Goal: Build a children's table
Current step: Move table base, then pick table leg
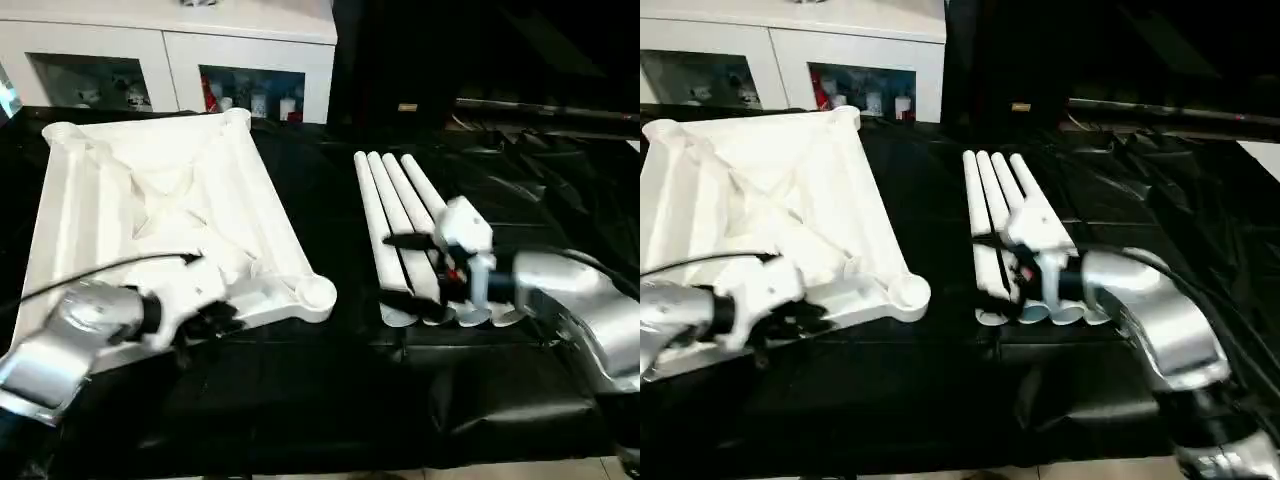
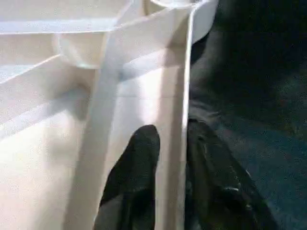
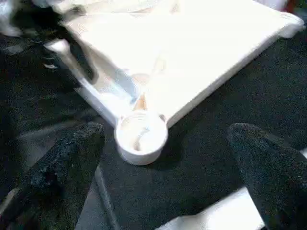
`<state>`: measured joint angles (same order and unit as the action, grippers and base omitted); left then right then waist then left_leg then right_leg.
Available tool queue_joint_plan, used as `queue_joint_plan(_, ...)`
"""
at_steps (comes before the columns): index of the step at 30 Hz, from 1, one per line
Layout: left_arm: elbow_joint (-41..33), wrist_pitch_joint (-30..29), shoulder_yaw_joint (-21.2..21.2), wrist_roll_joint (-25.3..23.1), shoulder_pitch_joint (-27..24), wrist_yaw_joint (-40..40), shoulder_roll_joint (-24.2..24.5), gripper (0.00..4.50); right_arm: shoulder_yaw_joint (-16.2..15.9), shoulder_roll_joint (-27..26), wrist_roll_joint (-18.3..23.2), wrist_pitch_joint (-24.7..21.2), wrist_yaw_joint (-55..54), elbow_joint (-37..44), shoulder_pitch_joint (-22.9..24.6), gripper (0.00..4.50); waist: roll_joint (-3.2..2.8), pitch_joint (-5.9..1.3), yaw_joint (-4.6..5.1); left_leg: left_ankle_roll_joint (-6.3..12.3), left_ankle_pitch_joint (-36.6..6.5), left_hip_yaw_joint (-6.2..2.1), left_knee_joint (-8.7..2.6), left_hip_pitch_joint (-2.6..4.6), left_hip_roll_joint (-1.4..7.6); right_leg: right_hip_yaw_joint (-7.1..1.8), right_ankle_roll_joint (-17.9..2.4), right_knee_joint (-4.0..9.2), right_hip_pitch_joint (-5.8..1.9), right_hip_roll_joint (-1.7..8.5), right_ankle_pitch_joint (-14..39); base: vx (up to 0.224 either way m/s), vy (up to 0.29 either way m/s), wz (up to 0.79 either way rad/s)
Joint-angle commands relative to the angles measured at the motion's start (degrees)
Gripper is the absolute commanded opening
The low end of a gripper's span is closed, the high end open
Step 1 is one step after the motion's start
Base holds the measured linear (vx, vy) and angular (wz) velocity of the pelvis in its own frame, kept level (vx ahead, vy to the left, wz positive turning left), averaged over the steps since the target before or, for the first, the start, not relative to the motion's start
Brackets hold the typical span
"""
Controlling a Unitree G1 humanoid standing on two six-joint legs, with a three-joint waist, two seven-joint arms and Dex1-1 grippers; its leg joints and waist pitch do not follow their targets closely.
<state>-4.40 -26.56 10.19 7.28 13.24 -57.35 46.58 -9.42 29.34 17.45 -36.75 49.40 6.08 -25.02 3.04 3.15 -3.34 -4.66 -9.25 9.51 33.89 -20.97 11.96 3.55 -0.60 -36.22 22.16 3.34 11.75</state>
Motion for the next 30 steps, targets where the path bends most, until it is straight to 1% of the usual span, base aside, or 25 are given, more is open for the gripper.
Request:
queue_joint_plan(1,-3.01,-1.77,-4.65,3.39,1.18,-0.98,0.86,1.48,2.42,-2.83,-1.63,-7.17,-7.49,-5.37,-3.42,4.5,-0.8,-2.99,0.16,-2.3,-18.31,-0.26,-4.09,1.31,0.91,-2.71,-9.03,5.14,-0.92,3.61,20.25,0.0,0.0,0.0)
queue_joint_plan(2,-4.53,-2.85,-6.21,5.73,1.6,-1.75,0.7,1.51,4.44,-6.17,-2.33,-12.41,-13.5,-9.91,-6.84,4.5,-0.66,-2.95,0.25,-2.86,-18.62,-0.32,-4.1,1.38,0.82,-2.66,-9.35,5.11,-0.8,3.68,20.86,0.0,0.0,0.0)
queue_joint_plan(3,-4.53,-2.85,-6.21,5.73,1.6,-1.75,0.7,1.62,4.44,-6.17,-2.33,-12.41,-13.5,-9.91,-6.84,4.5,-0.71,-2.92,0.45,-3.28,-18.94,-0.37,-4.07,1.36,0.7,-2.67,-9.67,5.04,-0.71,3.69,21.38,0.0,0.0,0.0)
queue_joint_plan(4,-5.2,-3.32,-6.74,6.78,1.99,-2.01,0.42,1.78,5.69,-7.82,-2.57,-15.26,-16.47,-12.3,-8.75,4.5,-0.52,-3.03,0.35,-3.84,-19.08,-0.39,-4.01,1.45,0.76,-2.6,-9.15,5.16,-0.89,3.75,22.03,0.0,0.0,0.0)
queue_joint_plan(5,-5.88,-3.68,-6.81,7.63,2.46,-1.95,-0.2,1.89,6.52,-9.13,-3.79,-17.5,-19.71,-14.81,-10.98,4.5,-0.62,-2.94,0.27,-4.12,-19.04,-0.26,-4.07,1.59,0.82,-2.74,-8.87,5.14,-0.62,3.63,21.53,0.0,0.0,0.0)
queue_joint_plan(6,-6.62,-3.64,-6.69,8.34,2.61,-1.97,-0.84,1.93,7.21,-10.29,-4.8,-18.48,-22.57,-16.53,-12.63,4.5,-0.73,-3.06,0.2,-4.53,-18.53,-0.2,-4.08,1.63,0.84,-2.81,-8.8,4.92,-0.67,3.63,20.21,0.0,0.0,0.0)
queue_joint_plan(7,-6.76,-3.63,-6.67,8.47,2.62,-1.97,-0.95,1.98,7.34,-10.51,-4.95,-18.68,-23.11,-16.81,-12.92,4.5,-0.78,-3.1,0.14,-4.74,-18.09,-0.2,-4.12,1.54,0.89,-2.84,-8.7,4.79,-0.77,3.64,19.41,0.0,0.0,0.0)
queue_joint_plan(8,-7.4,-4.04,-6.47,8.87,2.77,-1.69,-1.64,2.22,7.4,-11.24,-5.73,-20.11,-24.84,-18.17,-14.22,4.5,-0.51,-3.2,0.01,-4.7,-17.06,-0.04,-4.15,1.41,0.94,-2.89,-8.34,4.69,-0.95,3.59,17.52,0.0,0.0,0.0)
queue_joint_plan(9,-7.56,-4.17,-6.41,8.97,2.82,-1.61,-1.82,2.22,7.4,-11.42,-5.9,-20.54,-25.25,-18.51,-14.55,4.5,-0.6,-3.22,-0.01,-4.76,-16.3,-0.02,-4.14,1.33,0.88,-2.94,-8.34,4.47,-1.03,3.54,16.53,0.0,0.0,0.0)
queue_joint_plan(10,-8.06,-4.45,-6.23,9.22,2.85,-1.52,-2.12,2.22,7.88,-12.1,-6.06,-21.37,-26.39,-19.47,-15.11,4.5,-0.41,-3.32,0.05,-4.82,-15.23,0.01,-4.21,1.11,0.87,-2.9,-8.26,4.39,-1.32,3.52,15.07,0.0,0.0,0.0)
queue_joint_plan(11,-8.77,-4.87,-6.01,9.65,2.93,-1.46,-2.52,2.31,8.68,-13.18,-6.2,-22.47,-28.11,-20.96,-15.82,4.5,-0.37,-3.45,0.0,-5.0,-14.14,0.1,-4.13,1.16,0.88,-2.97,-8.44,4.19,-1.33,3.59,13.53,0.0,0.0,0.0)
queue_joint_plan(12,-9.18,-5.23,-6.0,9.95,2.94,-1.51,-2.69,2.37,9.22,-13.79,-6.33,-23.11,-29.31,-21.73,-16.21,4.5,-0.43,-3.37,0.12,-5.11,-13.58,0.08,-4.15,0.98,0.81,-2.98,-8.64,4.06,-1.38,3.58,12.87,0.0,0.0,0.0)
queue_joint_plan(13,-9.58,-5.56,-6.02,10.29,3.02,-1.51,-2.97,2.51,9.85,-14.52,-6.44,-23.63,-30.56,-22.52,-16.54,4.5,-0.31,-3.41,0.13,-5.13,-12.72,0.13,-4.13,0.81,0.79,-2.96,-8.55,4.01,-1.58,3.58,11.77,0.0,0.0,0.0)
queue_joint_plan(14,-9.97,-5.8,-6.12,10.74,3.09,-1.35,-3.22,2.63,10.45,-15.35,-6.38,-24.64,-31.68,-23.28,-16.96,4.5,-0.31,-3.49,0.14,-5.09,-12.08,0.22,-4.02,0.96,0.78,-3.01,-8.59,3.9,-1.52,3.56,10.62,0.0,0.0,0.0)
queue_joint_plan(15,-10.33,-6.21,-6.24,11.28,3.23,-1.16,-3.53,2.71,10.83,-16.03,-6.38,-25.28,-32.62,-23.82,-17.2,4.5,-0.33,-3.5,0.15,-5.1,-11.17,0.24,-4.05,0.82,0.74,-2.98,-8.67,3.76,-1.68,3.43,9.17,0.0,0.0,0.0)
queue_joint_plan(16,-10.6,-6.45,-6.22,11.57,3.43,-1.03,-3.73,2.71,10.94,-16.44,-6.47,-25.82,-33.21,-24.23,-17.4,4.5,-0.34,-3.46,0.13,-5.06,-10.92,0.27,-4.04,0.87,0.76,-2.99,-8.63,3.76,-1.64,3.42,8.55,0.0,0.0,0.0)
queue_joint_plan(17,-11.31,-7.36,-6.34,12.65,4.24,-0.86,-4.4,2.85,10.84,-17.5,-6.57,-27.14,-34.18,-25.22,-17.77,4.5,-0.36,-3.42,0.19,-5.03,-9.95,0.32,-4.03,0.78,0.71,-3.02,-8.73,3.57,-1.67,3.33,7.03,0.0,0.0,0.0)
queue_joint_plan(18,-11.31,-7.36,-6.34,12.65,4.24,-0.86,-4.4,2.85,10.84,-17.5,-6.57,-27.14,-34.18,-25.22,-17.77,4.5,-0.33,-3.42,0.23,-5.0,-9.75,0.36,-4.02,0.79,0.66,-3.02,-8.75,3.57,-1.69,3.23,6.72,0.0,0.0,0.0)
queue_joint_plan(19,-11.53,-7.78,-6.45,13.16,4.61,-0.94,-4.68,2.96,11.06,-18.07,-6.28,-27.4,-34.35,-25.57,-17.8,4.5,-0.36,-3.49,0.13,-5.01,-9.54,0.39,-3.95,0.76,0.7,-3.06,-8.78,3.5,-1.76,3.35,6.08,0.0,0.0,0.0)
queue_joint_plan(20,-11.77,-8.26,-6.54,13.56,4.84,-1.07,-4.82,3.16,11.17,-18.59,-6.14,-27.83,-34.44,-25.94,-17.95,4.5,-0.4,-3.37,0.18,-5.02,-9.47,0.41,-4.0,0.63,0.66,-3.07,-8.6,3.52,-1.78,3.29,5.92,0.0,0.0,0.0)
queue_joint_plan(21,-12.0,-8.67,-6.58,13.74,4.9,-1.13,-4.8,3.23,11.21,-19.06,-6.08,-28.33,-34.58,-26.26,-18.12,4.5,-0.35,-3.31,0.19,-5.07,-9.57,0.41,-4.02,0.62,0.64,-3.07,-8.48,3.54,-1.74,3.26,6.19,0.0,0.0,0.0)
queue_joint_plan(23,-12.32,-9.25,-6.01,13.72,4.85,-1.77,-4.17,3.41,10.98,-20.04,-5.83,-28.66,-34.39,-27.14,-18.45,4.5,-0.44,-2.95,0.29,-5.25,-11.44,0.4,-4.13,0.7,0.61,-3.15,-7.63,3.9,-1.51,3.24,9.08,0.0,0.0,0.0)
queue_joint_plan(26,-12.61,-9.54,-5.74,13.86,4.62,-1.99,-3.76,3.68,10.76,-20.46,-5.66,-28.85,-34.51,-28.06,-18.96,4.5,-0.48,-2.74,0.26,-5.56,-13.09,0.37,-4.23,0.91,0.69,-3.21,-6.83,4.23,-1.2,3.29,12.05,0.0,0.0,0.0)
queue_joint_plan(28,-12.88,-9.87,-5.81,14.02,4.43,-1.91,-3.56,3.86,10.29,-20.62,-6.02,-29.27,-35.05,-29.04,-19.67,4.5,-0.52,-2.68,0.25,-5.87,-13.48,0.28,-4.32,0.96,0.78,-3.16,-6.7,4.2,-1.16,3.31,12.67,0.0,0.0,0.0)
queue_joint_plan(30,-13.14,-10.14,-5.83,14.2,4.29,-1.83,-3.43,4.06,10.46,-20.9,-6.44,-29.4,-35.87,-30.05,-20.28,4.5,-0.43,-2.56,0.35,-6.17,-13.58,0.25,-4.34,0.83,0.72,-3.17,-6.91,4.13,-1.14,3.27,12.68,0.0,0.0,0.0)
